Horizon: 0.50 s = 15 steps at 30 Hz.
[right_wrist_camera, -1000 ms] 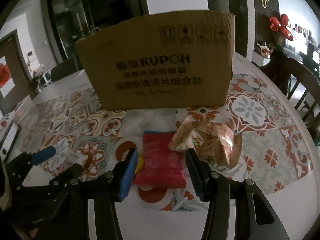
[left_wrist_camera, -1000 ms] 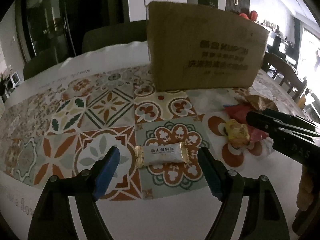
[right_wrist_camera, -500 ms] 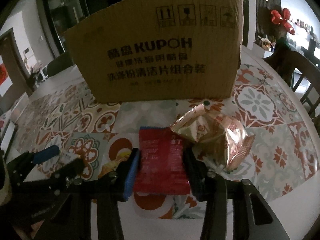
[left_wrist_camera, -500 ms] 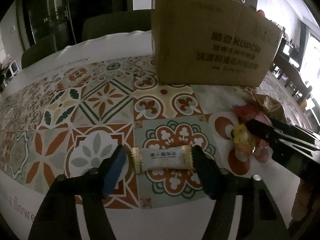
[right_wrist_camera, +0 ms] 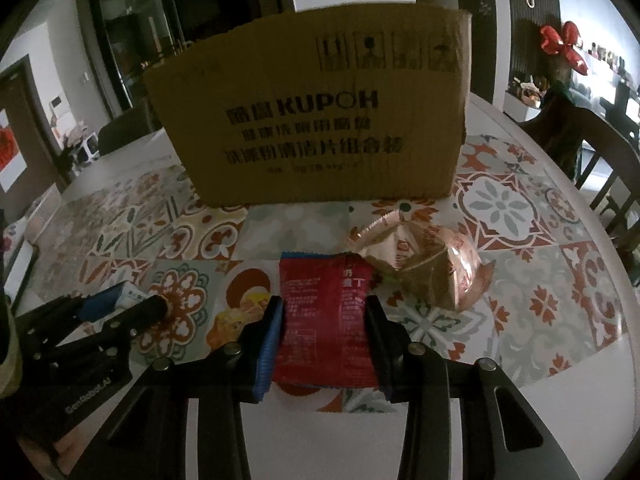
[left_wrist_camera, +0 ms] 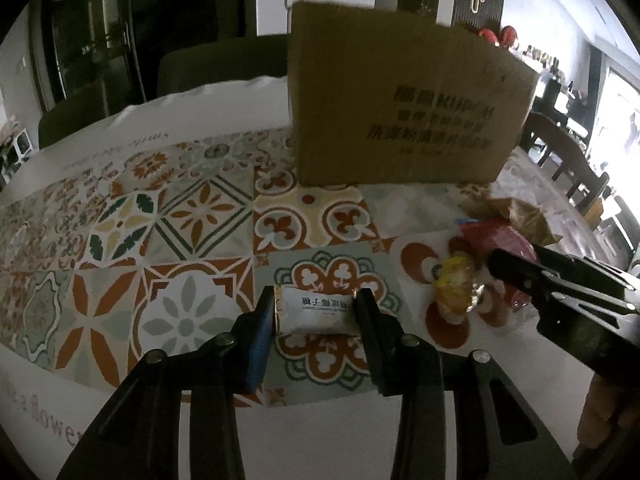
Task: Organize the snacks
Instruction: 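Grasp the white-wrapped bar with the left tool while the right tool grasps the red packet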
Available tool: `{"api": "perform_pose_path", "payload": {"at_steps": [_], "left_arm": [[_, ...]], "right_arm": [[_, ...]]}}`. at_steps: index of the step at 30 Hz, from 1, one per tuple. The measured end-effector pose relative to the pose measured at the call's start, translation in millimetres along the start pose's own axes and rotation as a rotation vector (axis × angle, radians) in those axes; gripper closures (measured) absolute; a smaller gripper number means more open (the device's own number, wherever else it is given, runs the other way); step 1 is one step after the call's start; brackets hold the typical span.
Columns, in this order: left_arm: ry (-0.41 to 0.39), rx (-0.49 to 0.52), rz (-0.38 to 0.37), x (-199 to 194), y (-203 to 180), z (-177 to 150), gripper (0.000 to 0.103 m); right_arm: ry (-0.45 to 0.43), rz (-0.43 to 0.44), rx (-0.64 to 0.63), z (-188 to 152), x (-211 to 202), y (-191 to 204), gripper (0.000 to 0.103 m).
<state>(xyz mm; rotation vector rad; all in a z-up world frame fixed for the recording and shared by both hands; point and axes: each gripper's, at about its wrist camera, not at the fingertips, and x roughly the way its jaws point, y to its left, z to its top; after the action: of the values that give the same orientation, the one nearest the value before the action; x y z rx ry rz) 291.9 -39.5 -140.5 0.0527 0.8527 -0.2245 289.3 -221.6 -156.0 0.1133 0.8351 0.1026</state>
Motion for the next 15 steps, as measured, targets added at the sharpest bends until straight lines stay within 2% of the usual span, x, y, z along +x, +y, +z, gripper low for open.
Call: {"api": "perform_pose_path", "payload": {"at_steps": [15], "left_arm": [[-0.112,-0.004,-0.036,-52,-10,21,0.064]], "right_arm": [[-0.099,0.038,-0.008,6,-47,8,0.062]]}}
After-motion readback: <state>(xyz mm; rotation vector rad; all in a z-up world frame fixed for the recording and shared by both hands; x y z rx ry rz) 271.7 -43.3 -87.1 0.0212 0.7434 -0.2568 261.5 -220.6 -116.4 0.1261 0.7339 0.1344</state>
